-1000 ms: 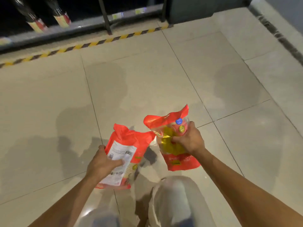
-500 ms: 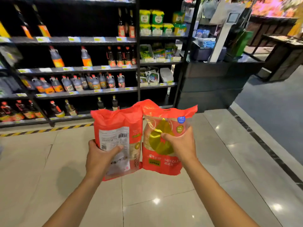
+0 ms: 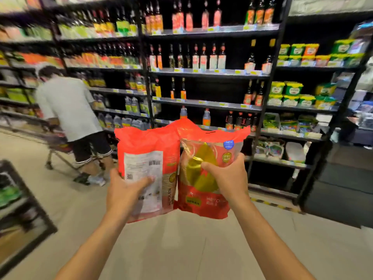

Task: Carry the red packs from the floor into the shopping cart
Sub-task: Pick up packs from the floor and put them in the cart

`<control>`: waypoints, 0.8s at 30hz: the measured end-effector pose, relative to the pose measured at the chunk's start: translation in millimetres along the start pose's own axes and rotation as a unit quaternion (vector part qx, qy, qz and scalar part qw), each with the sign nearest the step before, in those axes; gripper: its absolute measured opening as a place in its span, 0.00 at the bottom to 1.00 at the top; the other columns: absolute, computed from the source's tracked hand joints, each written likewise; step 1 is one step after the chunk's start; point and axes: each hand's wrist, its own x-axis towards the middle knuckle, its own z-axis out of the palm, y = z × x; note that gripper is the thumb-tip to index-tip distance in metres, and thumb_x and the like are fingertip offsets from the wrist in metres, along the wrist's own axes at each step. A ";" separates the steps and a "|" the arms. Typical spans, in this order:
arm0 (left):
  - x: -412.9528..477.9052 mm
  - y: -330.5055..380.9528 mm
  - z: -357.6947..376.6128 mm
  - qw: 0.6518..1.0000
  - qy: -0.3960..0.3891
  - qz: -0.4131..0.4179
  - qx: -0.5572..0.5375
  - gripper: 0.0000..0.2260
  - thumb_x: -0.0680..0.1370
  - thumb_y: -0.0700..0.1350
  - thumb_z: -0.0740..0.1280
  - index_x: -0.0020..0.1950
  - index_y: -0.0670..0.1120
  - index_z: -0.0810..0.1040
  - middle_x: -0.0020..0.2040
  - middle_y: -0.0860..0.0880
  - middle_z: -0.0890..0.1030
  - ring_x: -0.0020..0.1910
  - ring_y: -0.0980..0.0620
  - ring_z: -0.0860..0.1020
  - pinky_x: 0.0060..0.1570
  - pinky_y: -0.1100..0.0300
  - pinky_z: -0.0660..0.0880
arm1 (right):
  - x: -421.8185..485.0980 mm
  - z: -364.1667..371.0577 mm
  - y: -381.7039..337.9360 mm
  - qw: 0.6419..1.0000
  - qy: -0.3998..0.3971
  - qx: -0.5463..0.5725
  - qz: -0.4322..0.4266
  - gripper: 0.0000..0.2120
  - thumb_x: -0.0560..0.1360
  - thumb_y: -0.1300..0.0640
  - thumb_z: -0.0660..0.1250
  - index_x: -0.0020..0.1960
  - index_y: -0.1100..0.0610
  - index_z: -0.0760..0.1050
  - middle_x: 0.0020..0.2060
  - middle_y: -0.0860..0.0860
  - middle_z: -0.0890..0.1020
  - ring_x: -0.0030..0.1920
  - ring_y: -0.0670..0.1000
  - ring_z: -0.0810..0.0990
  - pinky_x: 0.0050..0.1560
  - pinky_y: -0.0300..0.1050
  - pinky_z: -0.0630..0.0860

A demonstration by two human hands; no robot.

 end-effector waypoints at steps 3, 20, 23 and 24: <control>-18.0 6.6 -50.3 0.998 0.068 -0.010 0.013 0.34 0.53 0.61 0.81 0.55 0.56 0.72 0.51 0.56 0.84 0.51 0.49 0.84 0.56 0.40 0.80 | -13.9 30.0 -17.1 0.997 -0.061 0.015 -0.035 0.31 0.62 0.44 0.84 0.53 0.45 0.66 0.48 0.43 0.80 0.51 0.50 0.81 0.51 0.53 0.79; -136.4 -24.6 -340.0 0.915 0.393 -0.069 0.060 0.36 0.53 0.64 0.82 0.56 0.59 0.71 0.52 0.56 0.85 0.51 0.50 0.85 0.54 0.40 0.81 | -195.8 249.2 -128.3 0.901 -0.393 0.109 -0.149 0.47 0.50 0.30 0.79 0.64 0.46 0.72 0.55 0.44 0.83 0.56 0.51 0.83 0.59 0.59 0.80; -168.1 -31.0 -392.3 0.880 0.462 -0.089 0.064 0.37 0.52 0.64 0.82 0.55 0.57 0.72 0.51 0.55 0.85 0.50 0.49 0.85 0.52 0.41 0.81 | -252.2 295.9 -145.4 0.869 -0.454 0.122 -0.153 0.51 0.47 0.27 0.80 0.65 0.46 0.72 0.57 0.45 0.84 0.57 0.51 0.84 0.60 0.60 0.81; -180.0 -32.5 -409.2 0.867 0.484 -0.094 0.068 0.36 0.53 0.64 0.81 0.55 0.55 0.72 0.50 0.55 0.85 0.49 0.49 0.84 0.52 0.42 0.81 | -272.6 309.9 -152.4 0.855 -0.480 0.126 -0.153 0.52 0.46 0.27 0.80 0.65 0.45 0.71 0.57 0.45 0.84 0.57 0.51 0.84 0.59 0.60 0.81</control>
